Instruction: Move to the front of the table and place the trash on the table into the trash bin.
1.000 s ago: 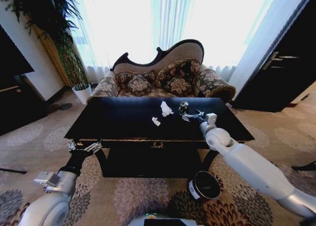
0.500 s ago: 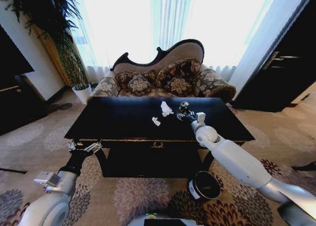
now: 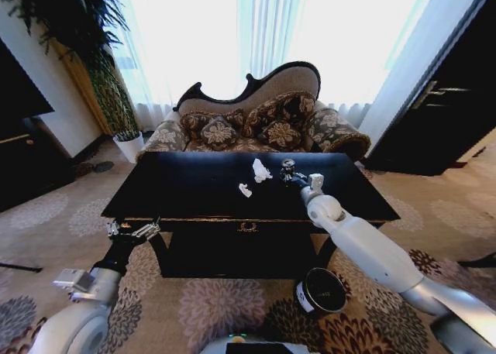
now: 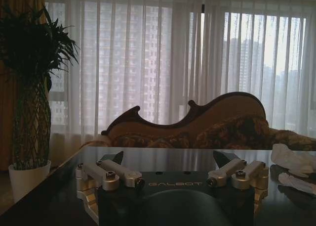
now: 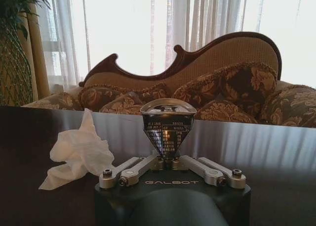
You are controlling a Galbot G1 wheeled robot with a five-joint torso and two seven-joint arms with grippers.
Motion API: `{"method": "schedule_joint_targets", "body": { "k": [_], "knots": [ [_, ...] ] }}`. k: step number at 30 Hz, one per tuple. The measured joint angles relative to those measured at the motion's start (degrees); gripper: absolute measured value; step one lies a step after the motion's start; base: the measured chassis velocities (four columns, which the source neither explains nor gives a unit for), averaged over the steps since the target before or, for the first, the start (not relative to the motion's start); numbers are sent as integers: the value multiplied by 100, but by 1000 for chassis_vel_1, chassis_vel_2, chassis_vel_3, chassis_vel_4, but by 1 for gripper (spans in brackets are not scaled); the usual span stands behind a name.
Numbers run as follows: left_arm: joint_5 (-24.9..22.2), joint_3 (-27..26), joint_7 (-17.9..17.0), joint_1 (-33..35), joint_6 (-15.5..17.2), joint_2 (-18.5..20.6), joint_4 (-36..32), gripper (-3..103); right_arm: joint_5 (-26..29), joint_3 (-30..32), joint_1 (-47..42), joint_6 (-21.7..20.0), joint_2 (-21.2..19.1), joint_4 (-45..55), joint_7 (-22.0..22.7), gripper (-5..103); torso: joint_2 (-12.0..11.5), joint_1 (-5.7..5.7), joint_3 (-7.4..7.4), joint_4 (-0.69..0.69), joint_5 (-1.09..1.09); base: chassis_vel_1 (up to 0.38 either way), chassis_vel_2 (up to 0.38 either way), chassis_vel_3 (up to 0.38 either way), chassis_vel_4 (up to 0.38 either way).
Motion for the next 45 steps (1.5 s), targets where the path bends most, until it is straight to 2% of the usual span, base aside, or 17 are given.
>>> {"method": "schedule_joint_targets", "body": {
  "k": [6,11,14,16,19,20,22,23,27,28,31,32,36,37,40,41,45],
  "knots": [
    [0,0,0,0,0,0,0,100,-1,241,-277,12,-79,246,44,0,0,0,0,0,0,0,0,0,0],
    [0,0,0,0,0,0,0,100,42,823,-903,17,-294,766,36,0,0,0,0,1,0,0,0,0,0],
    [0,0,0,0,0,0,0,100,-30,1720,-1962,100,-513,1382,-180,0,0,0,0,-3,3,0,0,0,0],
    [0,0,0,0,0,0,0,100,-77,1983,-2241,152,-559,1552,-251,0,1,0,0,-4,0,0,0,0,0],
    [0,0,0,0,0,0,0,100,-288,2973,-3155,335,-572,2060,-514,0,1,-1,-1,0,-3,0,0,0,0],
    [0,0,0,0,0,0,0,100,-288,2973,-3155,335,-572,2060,-514,0,1,-1,-1,0,-3,0,0,0,0],
    [0,0,-1,0,0,0,0,100,-667,3747,-4051,582,-381,2376,-868,0,0,0,0,-1,1,0,0,0,0],
    [0,0,-1,0,0,0,0,100,-667,3747,-4051,582,-381,2376,-868,0,0,0,0,-1,1,0,0,0,0],
    [0,0,0,0,0,0,0,100,-988,4868,-5249,1052,141,2784,-1415,0,1,-1,-1,-2,1,0,0,0,0],
    [0,0,0,0,0,0,0,100,-988,4868,-5249,1052,141,2784,-1415,0,1,-1,-1,-2,1,0,0,0,0],
    [0,0,0,0,0,0,0,100,-1285,5490,-5984,1553,516,2915,-1785,0,1,-1,-1,-2,-1,0,0,0,0],
    [0,0,0,0,0,0,0,100,-1285,5490,-5984,1553,516,2915,-1785,0,1,-1,-1,-2,-1,0,0,0,0],
    [0,0,0,0,0,0,0,100,-1644,5810,-6739,2231,1075,2995,-2091,0,1,-1,-1,-1,-1,0,0,0,0],
    [0,0,0,0,0,0,0,100,-1644,5810,-6739,2231,1075,2995,-2091,0,1,-1,-1,-1,-1,0,0,0,0],
    [0,0,0,0,0,0,0,100,-2251,5774,-7004,2854,1523,2734,-2321,0,1,-1,0,-1,-1,0,0,0,0],
    [0,0,0,0,0,0,0,100,-2251,5774,-7004,2854,1523,2734,-2321,0,1,-1,0,-1,-1,0,0,0,0],
    [0,0,0,0,0,0,0,100,-2700,5628,-7104,3548,2008,2167,-2530,0,1,0,0,-1,0,0,0,0,0]
  ]
}}
